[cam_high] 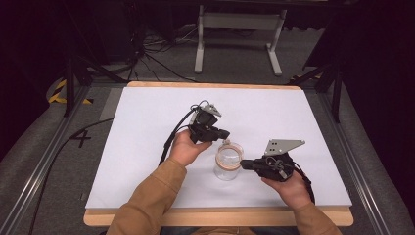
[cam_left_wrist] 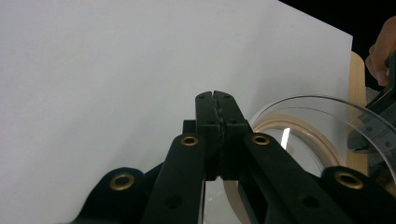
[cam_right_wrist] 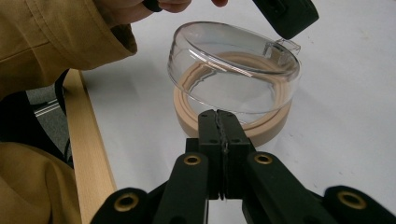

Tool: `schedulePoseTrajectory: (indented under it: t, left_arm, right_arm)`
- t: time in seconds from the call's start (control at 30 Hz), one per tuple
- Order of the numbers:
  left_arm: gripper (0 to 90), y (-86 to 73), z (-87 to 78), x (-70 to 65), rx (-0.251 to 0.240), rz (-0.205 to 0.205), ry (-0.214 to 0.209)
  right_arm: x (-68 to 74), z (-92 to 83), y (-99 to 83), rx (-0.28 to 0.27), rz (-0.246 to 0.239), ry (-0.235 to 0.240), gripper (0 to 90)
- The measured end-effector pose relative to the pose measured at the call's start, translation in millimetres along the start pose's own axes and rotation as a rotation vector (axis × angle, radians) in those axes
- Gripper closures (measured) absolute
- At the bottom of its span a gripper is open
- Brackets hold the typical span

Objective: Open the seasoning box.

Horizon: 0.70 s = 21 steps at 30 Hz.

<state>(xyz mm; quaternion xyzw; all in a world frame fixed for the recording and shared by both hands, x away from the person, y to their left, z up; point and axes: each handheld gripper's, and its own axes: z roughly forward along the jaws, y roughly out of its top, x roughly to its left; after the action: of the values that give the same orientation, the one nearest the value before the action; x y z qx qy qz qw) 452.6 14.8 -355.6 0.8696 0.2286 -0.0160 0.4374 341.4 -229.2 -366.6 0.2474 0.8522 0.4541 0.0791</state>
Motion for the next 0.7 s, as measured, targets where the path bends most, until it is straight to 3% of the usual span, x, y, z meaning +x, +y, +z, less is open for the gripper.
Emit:
schedulePoseTrajectory:
  t: [0.27,0.7]
  left_arm:
    - [85.7,-0.3,-4.2,-0.5,-0.006,0.001,0.025]
    - [85.9,-20.5,-63.7,-13.4,-0.087,-0.031,0.095]
  right_arm:
    - [1.3,-0.4,2.1,-0.016,-0.006,-0.004,89.5]
    - [-4.2,-1.0,21.1,-0.08,-0.031,0.001,89.5]
